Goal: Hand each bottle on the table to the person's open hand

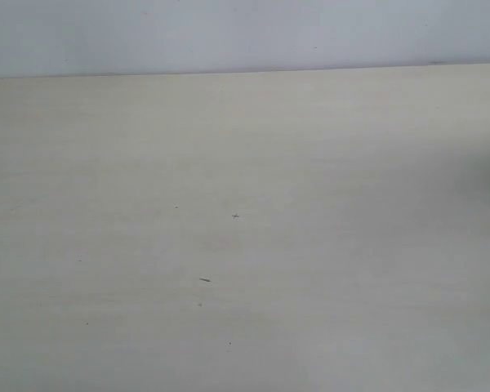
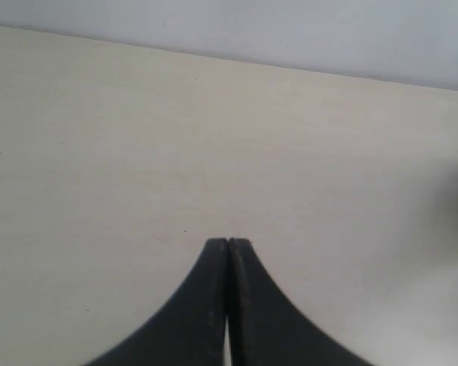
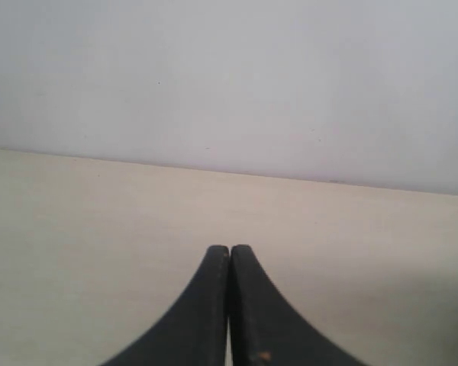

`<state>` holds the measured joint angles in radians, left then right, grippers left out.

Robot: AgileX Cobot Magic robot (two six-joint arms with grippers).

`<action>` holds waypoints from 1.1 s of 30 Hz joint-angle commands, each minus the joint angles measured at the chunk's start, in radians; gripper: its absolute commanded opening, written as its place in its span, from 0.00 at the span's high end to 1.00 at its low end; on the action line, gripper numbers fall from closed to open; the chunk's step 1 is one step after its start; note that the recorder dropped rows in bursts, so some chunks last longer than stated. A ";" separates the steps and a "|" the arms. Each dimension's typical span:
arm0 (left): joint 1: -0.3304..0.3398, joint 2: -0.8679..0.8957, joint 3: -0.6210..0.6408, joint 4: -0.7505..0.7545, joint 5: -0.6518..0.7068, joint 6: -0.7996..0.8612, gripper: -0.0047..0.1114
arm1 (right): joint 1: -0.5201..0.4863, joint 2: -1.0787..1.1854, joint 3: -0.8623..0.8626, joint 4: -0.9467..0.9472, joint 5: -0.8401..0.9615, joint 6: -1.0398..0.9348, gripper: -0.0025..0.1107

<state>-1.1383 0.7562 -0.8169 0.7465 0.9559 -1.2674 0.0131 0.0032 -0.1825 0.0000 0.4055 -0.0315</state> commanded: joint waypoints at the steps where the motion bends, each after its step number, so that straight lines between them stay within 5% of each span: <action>1: -0.003 -0.003 0.002 0.025 -0.012 0.006 0.96 | -0.001 -0.003 0.001 0.000 -0.013 0.001 0.98; 6: 0.060 -0.047 0.025 -0.008 0.119 -0.050 0.96 | -0.001 -0.003 0.001 0.000 -0.013 0.001 0.98; 11: 0.314 -0.265 0.168 -0.081 0.117 -0.048 0.96 | -0.001 -0.003 0.001 0.000 -0.013 0.001 0.98; 16: 0.575 -0.546 0.359 -0.104 -0.097 -0.049 0.96 | -0.001 -0.003 0.001 0.000 -0.013 0.001 0.98; 19: 0.708 -0.756 0.518 -0.104 -0.378 -0.049 0.96 | -0.001 -0.003 0.001 0.000 -0.013 0.001 0.98; 30: 0.760 -0.707 0.663 -0.095 -0.596 -0.015 0.96 | -0.001 -0.003 0.001 0.000 -0.012 0.001 0.98; 33: 0.761 -0.756 0.718 -0.196 -0.673 0.369 0.96 | -0.001 -0.003 0.001 0.000 -0.012 0.001 0.98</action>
<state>-0.3800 0.0269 -0.1299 0.6271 0.3330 -1.1611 0.0131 0.0032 -0.1825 0.0000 0.4015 -0.0315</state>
